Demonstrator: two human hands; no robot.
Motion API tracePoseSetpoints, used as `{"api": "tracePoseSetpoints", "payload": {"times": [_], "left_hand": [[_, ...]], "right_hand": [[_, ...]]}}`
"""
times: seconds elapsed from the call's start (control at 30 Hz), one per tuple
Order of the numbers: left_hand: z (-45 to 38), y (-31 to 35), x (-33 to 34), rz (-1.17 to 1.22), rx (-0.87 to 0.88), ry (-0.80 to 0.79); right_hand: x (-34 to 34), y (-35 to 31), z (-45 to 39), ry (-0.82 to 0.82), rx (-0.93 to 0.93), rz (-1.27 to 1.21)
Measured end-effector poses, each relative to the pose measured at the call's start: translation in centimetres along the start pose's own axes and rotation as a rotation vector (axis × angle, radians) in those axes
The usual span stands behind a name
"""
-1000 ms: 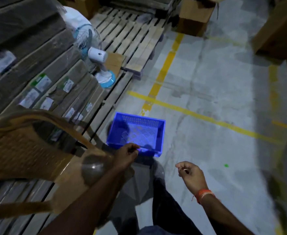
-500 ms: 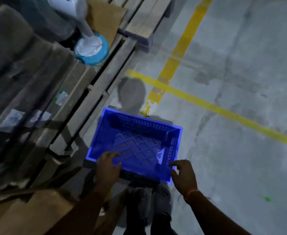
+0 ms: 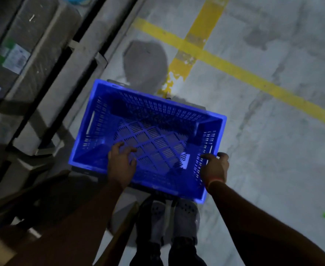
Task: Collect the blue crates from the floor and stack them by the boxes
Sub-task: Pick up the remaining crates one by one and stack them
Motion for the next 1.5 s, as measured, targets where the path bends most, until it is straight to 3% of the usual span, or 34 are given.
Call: {"api": "tracePoseSetpoints", "payload": {"times": [0.27,0.6,0.9,1.07,1.2,1.5], "left_hand": [[-1.1,0.3,-1.0,-0.119,0.002,0.081],[-2.8,-0.1,-1.8,-0.174,0.009,0.149],[-4.4,1.0,-2.6,-0.164,-0.049,0.412],[-6.7,-0.7,-3.2,-0.157,-0.132,0.222],[-7.7,-1.9,-4.8,-0.083,-0.043,0.122],[0.8,0.2,-11.4,-0.006,0.079,0.08]], "right_hand": [[0.6,-0.1,-0.8,0.002,-0.063,0.067],[-4.5,3.6,-3.3,0.028,-0.023,0.207],[-4.6,3.9,-3.4,0.058,0.022,0.182],[-4.4,4.2,-3.3,0.073,0.028,0.195],[-4.9,4.3,-3.3,0.052,0.025,0.092],[-12.8,3.0,4.7,-0.043,-0.071,-0.016]]}}
Point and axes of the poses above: each hand's wrist, its own z-axis away from the middle knuckle, its own x-axis out of the palm, y = z × x, the point moved 3 cm from there along -z, towards the middle knuckle, and after that the axes turned 8 degrees about -y, right-handed, at the moved point
